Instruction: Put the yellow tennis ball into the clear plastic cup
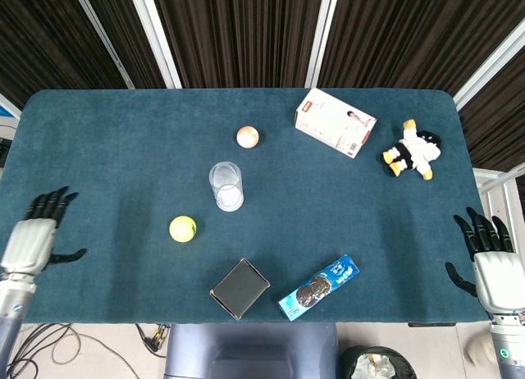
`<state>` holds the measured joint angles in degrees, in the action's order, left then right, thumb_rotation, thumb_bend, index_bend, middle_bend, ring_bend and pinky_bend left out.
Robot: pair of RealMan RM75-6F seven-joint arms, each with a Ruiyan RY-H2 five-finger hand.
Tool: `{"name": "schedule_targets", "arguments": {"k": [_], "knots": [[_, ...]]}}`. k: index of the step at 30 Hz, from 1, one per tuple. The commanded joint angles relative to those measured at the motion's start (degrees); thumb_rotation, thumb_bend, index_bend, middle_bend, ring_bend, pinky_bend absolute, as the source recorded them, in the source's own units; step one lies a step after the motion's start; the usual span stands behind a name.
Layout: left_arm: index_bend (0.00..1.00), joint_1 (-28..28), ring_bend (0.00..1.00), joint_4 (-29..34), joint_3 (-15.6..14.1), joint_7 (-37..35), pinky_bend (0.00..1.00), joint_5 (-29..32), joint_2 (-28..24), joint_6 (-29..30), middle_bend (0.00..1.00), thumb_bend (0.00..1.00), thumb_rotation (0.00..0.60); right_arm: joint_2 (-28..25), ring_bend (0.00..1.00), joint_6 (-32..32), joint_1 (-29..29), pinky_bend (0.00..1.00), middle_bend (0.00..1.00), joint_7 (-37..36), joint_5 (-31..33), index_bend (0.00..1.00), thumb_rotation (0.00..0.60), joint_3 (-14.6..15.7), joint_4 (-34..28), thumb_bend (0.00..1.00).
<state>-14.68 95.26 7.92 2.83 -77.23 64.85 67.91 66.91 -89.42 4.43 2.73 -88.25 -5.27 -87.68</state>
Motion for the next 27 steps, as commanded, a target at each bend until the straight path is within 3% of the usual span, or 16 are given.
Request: {"name": "schedule_targets", "arguments": {"k": [1,11,19,23,27], "knots": [[0.10,-8.1,0.00,2.3,2.2,-3.5,0.00,4.3,-1.0,-12.7,0.01,0.02,0.600,0.0,0.10,-0.2,-0.1,0.01,0.04,0.0,0.0,0.13,0.600,-0.1,0.0,0.35],[0.10,-17.3,0.00,1.6,4.3,-4.3,0.00,12.5,5.0,-24.7,0.04,0.01,0.600,-0.4,0.10,-0.6,-0.4,0.01,0.04,-0.5,0.6,0.13,0.600,-0.4,0.0,0.35],[0.10,-21.6,0.03,-2.7,3.6,1.0,0.02,15.4,11.4,-25.1,0.07,0.01,0.600,-0.7,0.10,-1.0,-0.7,0.01,0.04,-1.0,0.9,0.13,0.600,-0.6,0.0,0.35],[0.11,-23.2,0.09,-4.2,3.1,6.5,0.10,17.7,14.3,-22.2,0.10,0.01,0.600,-0.8,0.10,-1.0,-0.7,0.01,0.03,-1.3,1.1,0.13,0.600,-0.7,0.0,0.35],[0.13,-24.3,0.10,-4.7,2.7,10.7,0.10,20.2,16.3,-20.5,0.11,0.01,0.600,-0.8,0.10,-1.1,-0.8,0.01,0.04,-1.4,1.1,0.13,0.600,-0.7,0.1,0.35]]}}
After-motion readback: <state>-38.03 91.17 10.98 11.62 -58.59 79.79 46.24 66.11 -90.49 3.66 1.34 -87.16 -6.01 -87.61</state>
